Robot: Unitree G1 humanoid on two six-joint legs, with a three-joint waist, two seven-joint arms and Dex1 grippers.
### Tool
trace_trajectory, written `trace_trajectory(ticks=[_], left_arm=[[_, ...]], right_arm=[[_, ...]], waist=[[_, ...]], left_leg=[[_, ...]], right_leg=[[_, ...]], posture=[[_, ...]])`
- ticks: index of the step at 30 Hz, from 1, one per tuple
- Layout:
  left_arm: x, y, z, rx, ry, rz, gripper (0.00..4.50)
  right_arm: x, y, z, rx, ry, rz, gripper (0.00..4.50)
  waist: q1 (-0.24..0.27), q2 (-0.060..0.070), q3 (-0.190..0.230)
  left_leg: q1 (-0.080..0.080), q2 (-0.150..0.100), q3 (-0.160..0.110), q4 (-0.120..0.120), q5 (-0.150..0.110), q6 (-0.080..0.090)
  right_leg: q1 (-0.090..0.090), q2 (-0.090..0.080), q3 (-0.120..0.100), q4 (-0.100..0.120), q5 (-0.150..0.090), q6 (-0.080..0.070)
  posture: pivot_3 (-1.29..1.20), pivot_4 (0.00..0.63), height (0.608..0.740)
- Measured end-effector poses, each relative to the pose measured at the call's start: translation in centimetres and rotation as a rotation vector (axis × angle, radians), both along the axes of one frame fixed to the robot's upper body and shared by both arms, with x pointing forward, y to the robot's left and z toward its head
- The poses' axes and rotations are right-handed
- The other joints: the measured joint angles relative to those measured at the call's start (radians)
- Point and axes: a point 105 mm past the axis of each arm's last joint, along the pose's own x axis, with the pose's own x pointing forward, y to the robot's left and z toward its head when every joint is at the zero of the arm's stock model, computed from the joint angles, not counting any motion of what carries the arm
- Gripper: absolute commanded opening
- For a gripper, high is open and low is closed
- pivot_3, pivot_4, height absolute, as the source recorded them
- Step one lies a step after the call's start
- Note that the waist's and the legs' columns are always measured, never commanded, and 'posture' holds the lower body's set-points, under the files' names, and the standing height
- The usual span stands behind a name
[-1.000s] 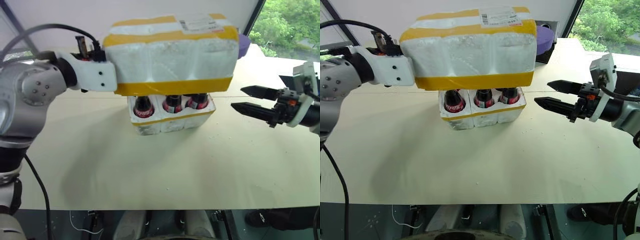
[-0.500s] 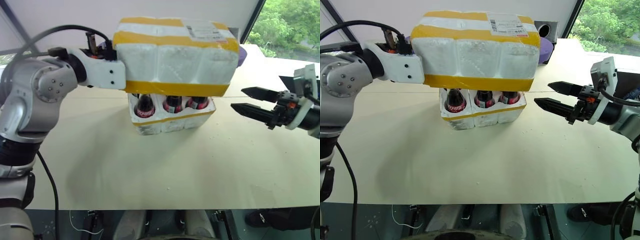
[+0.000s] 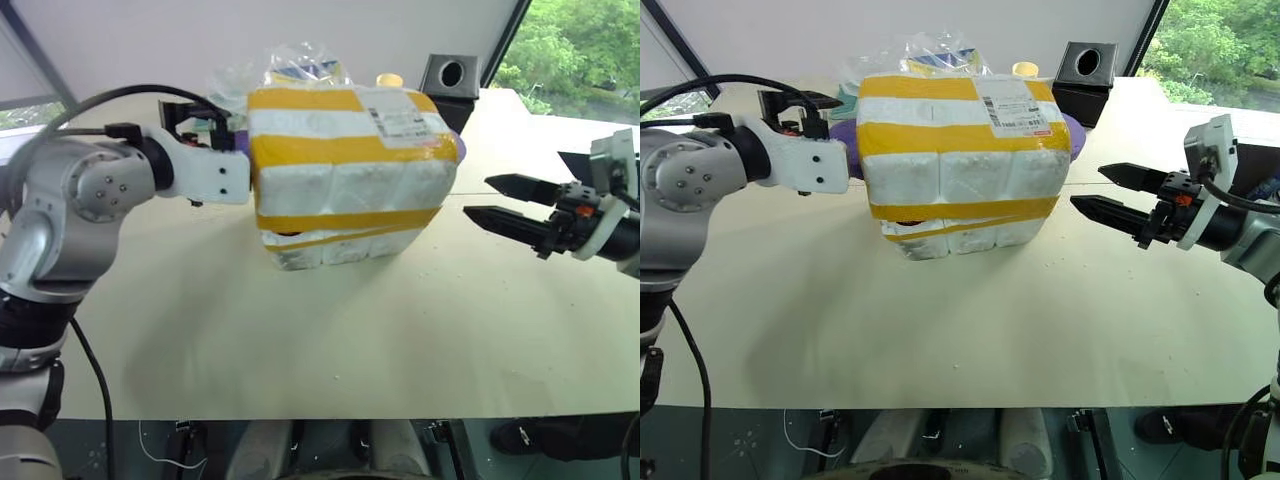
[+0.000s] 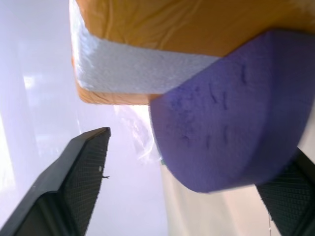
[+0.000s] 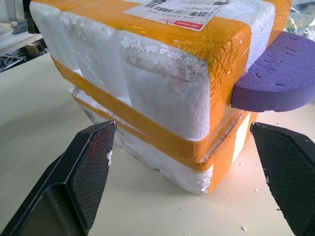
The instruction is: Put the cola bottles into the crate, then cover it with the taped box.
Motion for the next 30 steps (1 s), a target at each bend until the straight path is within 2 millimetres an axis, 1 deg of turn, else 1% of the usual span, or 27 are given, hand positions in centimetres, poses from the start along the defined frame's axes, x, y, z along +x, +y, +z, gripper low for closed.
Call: trace_trajectory(ticks=[2, 4, 7, 9, 12, 14, 16, 17, 18, 20, 21, 23, 24, 27, 30], left_arm=[[-0.2, 0.6, 0.3, 0.005, -0.005, 0.010, 4.47], [-0.3, 1.3, 0.3, 0.002, 0.004, 0.028, 4.47], [-0.8, 2.6, -0.3, -0.091, 0.095, 0.032, 4.47], [-1.2, 4.2, -0.5, -0.127, 0.138, 0.038, 4.47], [-2.0, 5.0, -0.5, -0.163, 0.173, 0.011, 4.47], [-2.6, 5.6, -1.1, -0.257, 0.258, 0.004, 4.47], [-3.6, 6.4, -2.1, -0.446, 0.427, -0.012, 4.47], [-4.3, 6.8, -2.3, -0.588, 0.540, -0.028, 4.47], [-4.9, 7.3, -2.3, -0.720, 0.644, -0.035, 4.47], [-6.7, 8.7, -1.3, -0.982, 0.853, -0.061, 4.47], [-7.6, 9.4, -0.7, -1.065, 0.934, -0.067, 4.47], [-8.8, 10.3, 0.1, -1.135, 1.001, -0.072, 4.47], [-9.1, 10.6, -0.1, -1.142, 1.032, -0.055, 4.47], [-9.7, 11.0, -1.8, -1.156, 1.123, -0.017, 4.47], [-9.8, 11.1, -2.4, -1.145, 1.135, -0.007, 4.47]], right_arm=[[0.0, 0.0, 0.0, 0.000, 0.000, 0.001, 4.50], [0.0, 0.0, 0.0, 0.001, -0.002, 0.004, 4.50], [-0.1, 0.0, 0.1, -0.004, -0.011, 0.017, 4.50], [-0.1, -0.2, 0.0, -0.008, -0.008, 0.015, 4.50], [0.0, -0.5, -0.1, -0.010, 0.000, 0.006, 4.50], [0.0, -0.6, -0.1, -0.015, -0.001, 0.011, 4.50], [0.0, -0.9, -0.1, -0.026, 0.002, 0.007, 4.50], [0.0, -0.9, -0.1, -0.034, 0.002, 0.011, 4.50], [-0.1, -1.0, -0.1, -0.039, 0.005, 0.017, 4.50], [-0.3, -1.2, -0.1, -0.053, 0.018, 0.035, 4.50], [-0.5, -1.3, -0.2, -0.063, 0.029, 0.053, 4.50], [-0.8, -1.2, -0.1, -0.076, 0.042, 0.089, 4.50], [-1.0, -1.1, -0.2, -0.086, 0.051, 0.110, 4.50], [-1.1, -0.7, -0.2, -0.097, 0.066, 0.161, 4.50], [-0.8, -0.5, -0.3, -0.108, 0.068, 0.174, 4.50]], waist=[[0.000, 0.000, 0.000], [0.000, 0.000, 0.000], [0.000, 0.000, 0.000], [0.000, 0.000, 0.000], [0.002, 0.000, 0.000], [0.001, 0.001, 0.000], [-0.001, 0.001, 0.000], [-0.001, 0.001, 0.000], [-0.003, 0.001, 0.000], [-0.008, 0.001, 0.001], [-0.010, 0.001, 0.001], [-0.013, 0.002, 0.001], [-0.013, 0.003, 0.001], [-0.011, 0.004, 0.001], [-0.008, 0.004, 0.001]], left_leg=[[0.000, 0.000, 0.000, 0.000, 0.000, 0.000], [0.000, 0.000, 0.000, 0.000, 0.000, 0.000], [0.000, 0.000, 0.000, 0.000, 0.000, 0.000], [0.000, 0.000, 0.000, 0.000, 0.000, 0.000], [0.000, 0.000, 0.000, 0.000, 0.000, 0.000], [0.000, 0.000, 0.000, 0.000, 0.000, 0.000], [0.000, 0.000, 0.000, 0.000, 0.000, 0.000], [0.000, 0.001, 0.000, 0.000, 0.000, 0.000], [0.000, 0.001, 0.000, 0.000, 0.000, 0.000], [0.000, 0.001, 0.000, 0.000, 0.000, 0.000], [0.000, 0.001, 0.000, 0.000, 0.000, 0.000], [0.001, 0.001, 0.000, 0.000, 0.000, 0.000], [0.001, 0.001, 0.000, 0.000, -0.001, 0.000], [0.002, 0.002, 0.000, 0.000, -0.001, 0.000], [0.001, 0.002, 0.000, 0.000, -0.001, 0.000]], right_leg=[[0.000, 0.000, 0.000, 0.000, 0.000, 0.000], [0.000, 0.000, 0.000, 0.000, 0.000, 0.000], [0.000, 0.000, 0.000, 0.000, 0.000, 0.000], [0.000, 0.000, 0.000, 0.000, 0.000, 0.000], [0.000, -0.001, 0.000, 0.000, 0.000, 0.000], [0.000, -0.001, 0.000, 0.000, 0.000, 0.000], [0.000, -0.001, 0.000, 0.000, 0.000, 0.000], [-0.001, 0.000, 0.000, 0.000, 0.000, 0.000], [-0.001, 0.001, 0.000, 0.000, 0.000, 0.000], [-0.001, 0.003, 0.000, 0.000, 0.000, 0.000], [-0.001, 0.003, 0.000, 0.000, -0.001, 0.001], [0.000, 0.003, 0.000, 0.000, -0.001, 0.001], [0.001, 0.002, 0.000, 0.000, -0.001, 0.001], [0.001, 0.000, 0.000, 0.000, -0.001, 0.000], [0.000, -0.001, 0.001, -0.001, -0.001, 0.000]], posture=[[0.00, 0.150, 0.740], [0.00, 0.150, 0.740], [0.00, 0.150, 0.740], [0.00, 0.150, 0.740], [0.00, 0.150, 0.740], [0.00, 0.150, 0.740], [0.00, 0.150, 0.740], [0.00, 0.150, 0.740], [0.00, 0.150, 0.740], [0.00, 0.150, 0.740], [0.00, 0.150, 0.740], [0.00, 0.150, 0.740], [0.00, 0.150, 0.740], [0.00, 0.150, 0.740], [0.00, 0.150, 0.740]])
